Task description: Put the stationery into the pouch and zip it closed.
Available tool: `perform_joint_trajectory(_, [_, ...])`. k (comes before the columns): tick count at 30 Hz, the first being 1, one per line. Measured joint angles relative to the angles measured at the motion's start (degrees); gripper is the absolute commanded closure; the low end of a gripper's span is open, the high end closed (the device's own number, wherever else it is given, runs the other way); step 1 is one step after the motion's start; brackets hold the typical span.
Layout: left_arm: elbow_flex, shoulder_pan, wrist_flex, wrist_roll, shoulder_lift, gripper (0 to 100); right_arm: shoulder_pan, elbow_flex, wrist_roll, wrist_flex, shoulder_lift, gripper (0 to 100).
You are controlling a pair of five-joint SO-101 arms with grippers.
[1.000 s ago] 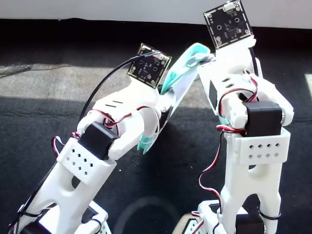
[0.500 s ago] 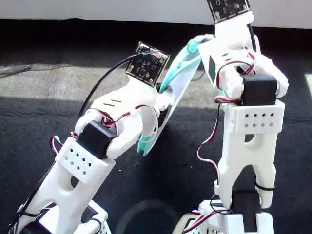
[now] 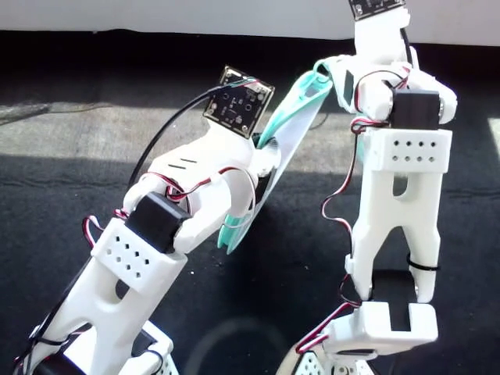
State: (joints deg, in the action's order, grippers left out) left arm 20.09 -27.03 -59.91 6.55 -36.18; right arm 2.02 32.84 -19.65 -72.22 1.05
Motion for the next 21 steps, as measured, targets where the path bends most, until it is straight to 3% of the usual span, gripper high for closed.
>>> perform_joint_trajectory(12, [0.09, -0.09, -0.35, 0.00, 0.00, 99, 6.68, 0.09, 0.00, 5.10, 8.26, 99.3])
perform_joint_trajectory(21, [0.09, -0.18, -0.35, 0.00, 0.00, 99, 6.86, 0.09, 0.00, 5.19, 8.70, 99.3])
